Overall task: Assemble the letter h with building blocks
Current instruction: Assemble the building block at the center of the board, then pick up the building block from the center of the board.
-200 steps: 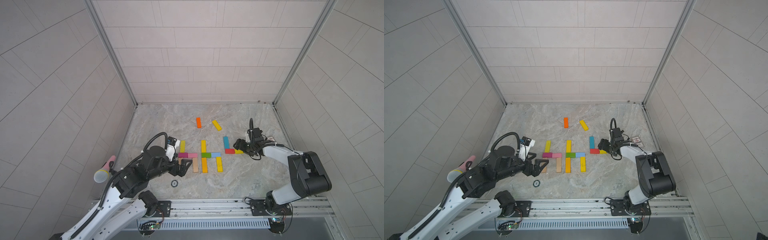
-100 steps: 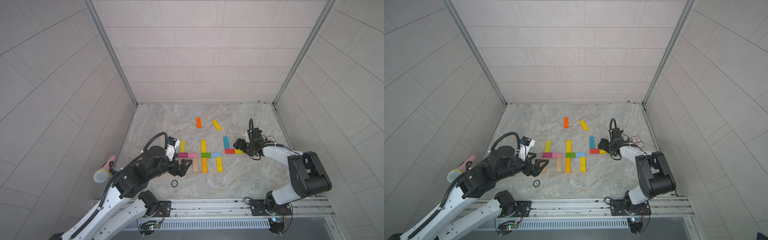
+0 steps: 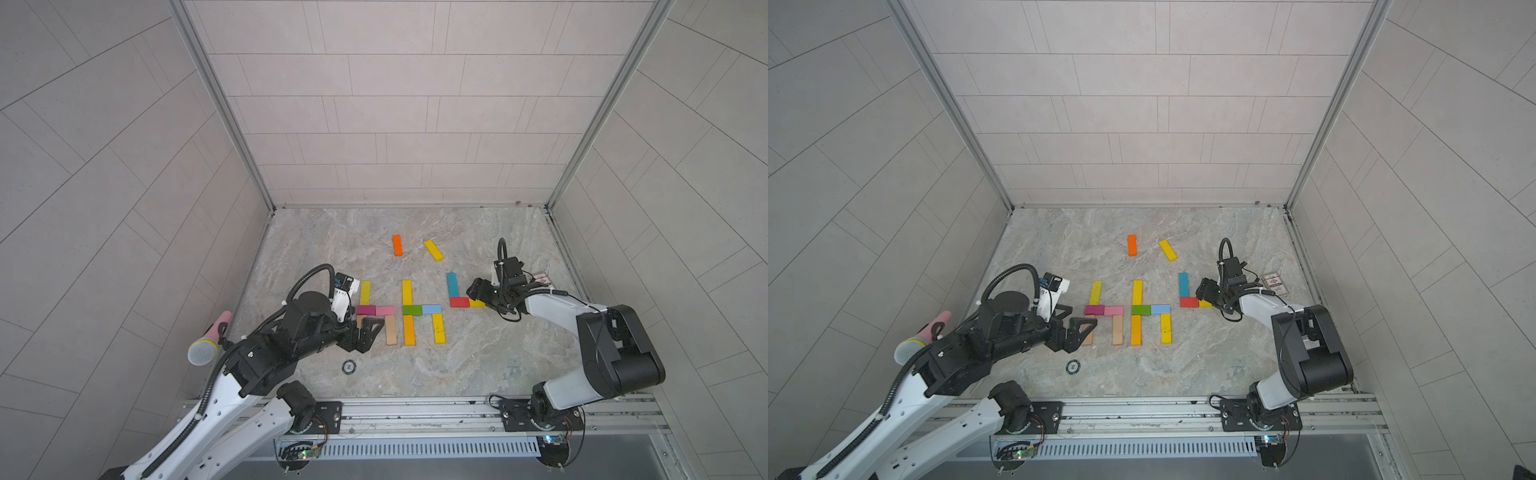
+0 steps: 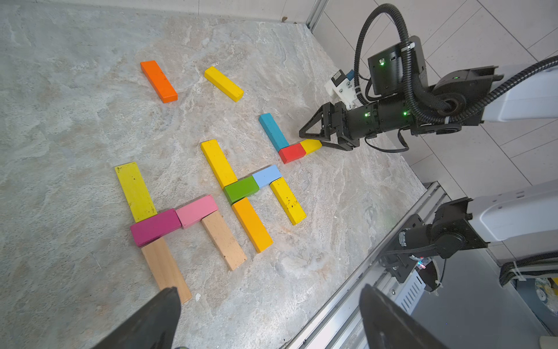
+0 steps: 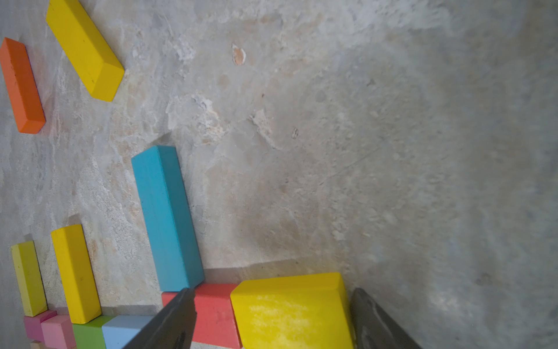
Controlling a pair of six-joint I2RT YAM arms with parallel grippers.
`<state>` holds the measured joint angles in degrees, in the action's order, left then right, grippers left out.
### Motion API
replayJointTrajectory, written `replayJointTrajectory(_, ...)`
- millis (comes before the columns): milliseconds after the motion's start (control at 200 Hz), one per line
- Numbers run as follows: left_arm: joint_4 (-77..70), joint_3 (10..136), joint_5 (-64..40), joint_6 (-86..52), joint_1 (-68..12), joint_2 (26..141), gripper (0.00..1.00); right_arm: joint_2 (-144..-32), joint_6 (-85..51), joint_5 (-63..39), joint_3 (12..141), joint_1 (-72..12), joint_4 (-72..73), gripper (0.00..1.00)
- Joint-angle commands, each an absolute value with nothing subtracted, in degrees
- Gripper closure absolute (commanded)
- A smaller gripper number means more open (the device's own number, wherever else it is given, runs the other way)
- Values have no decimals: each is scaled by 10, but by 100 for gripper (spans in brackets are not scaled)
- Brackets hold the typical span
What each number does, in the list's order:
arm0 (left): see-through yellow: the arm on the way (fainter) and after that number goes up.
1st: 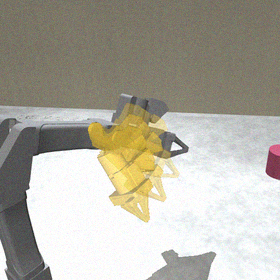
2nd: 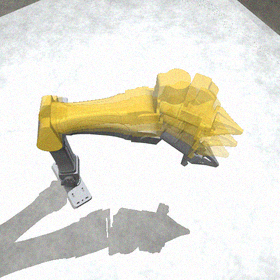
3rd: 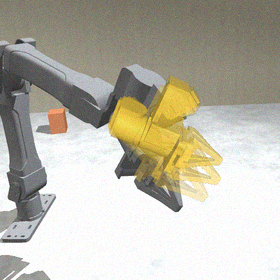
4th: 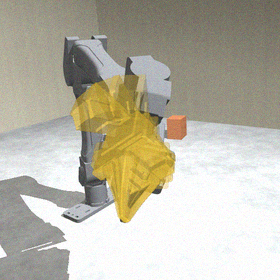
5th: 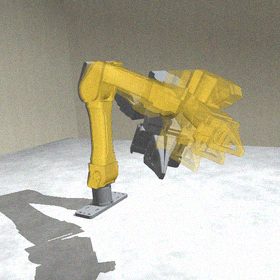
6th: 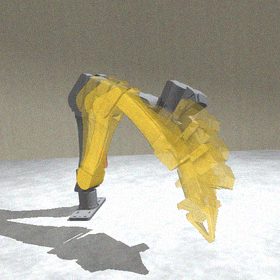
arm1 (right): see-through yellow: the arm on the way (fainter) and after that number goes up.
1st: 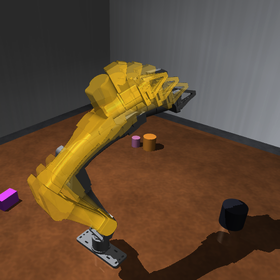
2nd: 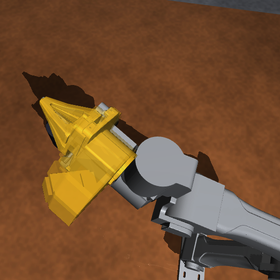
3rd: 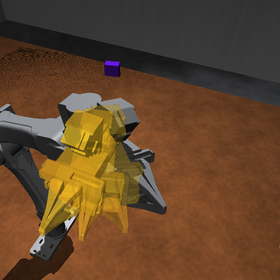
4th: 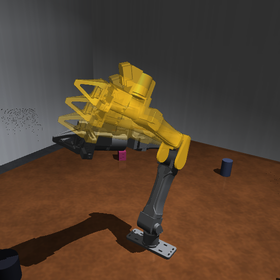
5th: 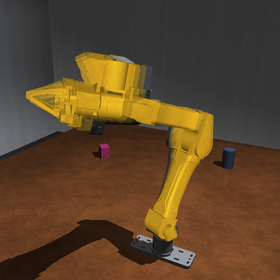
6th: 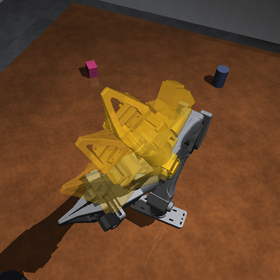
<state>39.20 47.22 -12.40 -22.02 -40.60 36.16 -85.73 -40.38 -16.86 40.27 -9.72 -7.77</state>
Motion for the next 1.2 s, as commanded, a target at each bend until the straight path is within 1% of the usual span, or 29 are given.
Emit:
replayJointTrajectory(0,379,468,-124,-213,-403,360,0,-847,-412,-164,394,-102,-91,18)
replayJointTrajectory(260,380,468,-125,-213,-402,360,0,-843,-415,-158,395,-105,-95,18)
replayJointTrajectory(410,379,468,-125,-213,-402,360,0,-831,-408,-140,404,-105,-112,17)
replayJointTrajectory(615,380,468,-123,-214,-402,360,0,-802,-377,-99,448,-105,-165,16)
replayJointTrajectory(716,379,468,-125,-214,-402,360,0,-802,-335,-97,486,-119,-185,20)
replayJointTrajectory(806,379,468,-127,-214,-401,359,0,-831,-288,-65,545,-166,-218,23)
replayJointTrajectory(941,380,468,-122,-214,-400,359,0,-919,-245,-20,637,-235,-236,24)
replayJointTrajectory(1031,381,467,-122,-214,-400,358,0,-986,-234,-11,700,-252,-236,25)
replayJointTrajectory(1196,381,467,-123,-214,-400,358,0,-1106,-213,-7,824,-258,-251,26)
